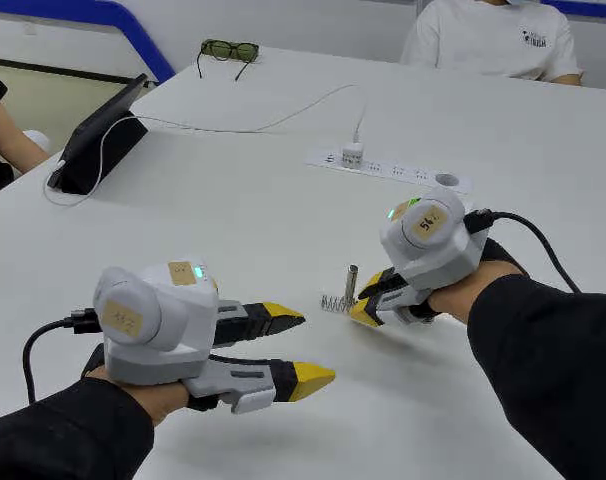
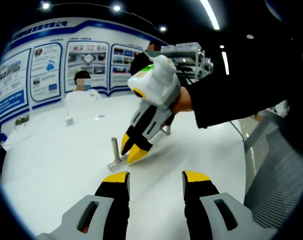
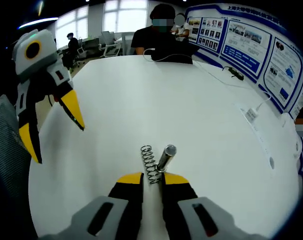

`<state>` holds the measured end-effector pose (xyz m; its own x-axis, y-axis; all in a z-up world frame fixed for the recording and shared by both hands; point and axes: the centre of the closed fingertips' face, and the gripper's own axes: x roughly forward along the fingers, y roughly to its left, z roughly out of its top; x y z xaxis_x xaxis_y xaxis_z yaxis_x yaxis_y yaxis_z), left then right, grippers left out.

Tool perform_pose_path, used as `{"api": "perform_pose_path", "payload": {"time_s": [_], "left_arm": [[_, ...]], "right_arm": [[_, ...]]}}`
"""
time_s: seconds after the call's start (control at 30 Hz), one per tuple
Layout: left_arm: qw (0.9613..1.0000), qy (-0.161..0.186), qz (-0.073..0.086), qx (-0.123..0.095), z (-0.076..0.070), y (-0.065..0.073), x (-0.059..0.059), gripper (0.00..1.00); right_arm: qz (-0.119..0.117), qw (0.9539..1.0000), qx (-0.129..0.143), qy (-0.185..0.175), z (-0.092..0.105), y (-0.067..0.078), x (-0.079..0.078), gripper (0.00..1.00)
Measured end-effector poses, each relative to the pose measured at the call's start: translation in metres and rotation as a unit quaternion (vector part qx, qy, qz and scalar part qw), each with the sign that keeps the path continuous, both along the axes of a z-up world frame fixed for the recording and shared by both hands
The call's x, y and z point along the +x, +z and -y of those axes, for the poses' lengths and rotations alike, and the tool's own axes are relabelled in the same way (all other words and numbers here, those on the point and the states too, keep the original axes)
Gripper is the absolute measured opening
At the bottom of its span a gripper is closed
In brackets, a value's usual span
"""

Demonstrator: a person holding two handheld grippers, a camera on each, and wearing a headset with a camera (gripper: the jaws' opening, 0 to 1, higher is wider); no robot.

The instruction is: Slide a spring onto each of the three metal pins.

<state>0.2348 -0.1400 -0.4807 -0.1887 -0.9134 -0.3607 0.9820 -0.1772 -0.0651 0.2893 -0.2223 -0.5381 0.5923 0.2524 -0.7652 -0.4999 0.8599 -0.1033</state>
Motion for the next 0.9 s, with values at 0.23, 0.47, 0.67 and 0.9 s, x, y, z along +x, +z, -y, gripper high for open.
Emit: {"api": "perform_pose_path", "payload": {"time_s": [0.23,0.47,0.67,0.9], "left_arm": [[1.0,0.003,-0.001,0.001,-0.002,-0.001,0.002,0.43],[1.0,0.001,-0.002,0.002,-0.001,-0.001,0.0,0.43],[1.0,0.001,0.0,0.002,-0.002,-0.001,0.0,0.43],[1.0,-0.002,0.004,0.005,-0.001,-0.002,0.0,0.42]], "right_arm": [[-0.007,1.0,0.004,0.003,-0.002,-0.005,-0.001,0.13],[-0.012,0.9999,0.011,-0.003,-0.003,-0.005,-0.004,0.12],[-0.019,0.9997,0.014,-0.002,-0.008,-0.004,-0.011,0.11],[-0.026,0.9993,0.008,0.023,-0.019,0.002,-0.026,0.11]]}}
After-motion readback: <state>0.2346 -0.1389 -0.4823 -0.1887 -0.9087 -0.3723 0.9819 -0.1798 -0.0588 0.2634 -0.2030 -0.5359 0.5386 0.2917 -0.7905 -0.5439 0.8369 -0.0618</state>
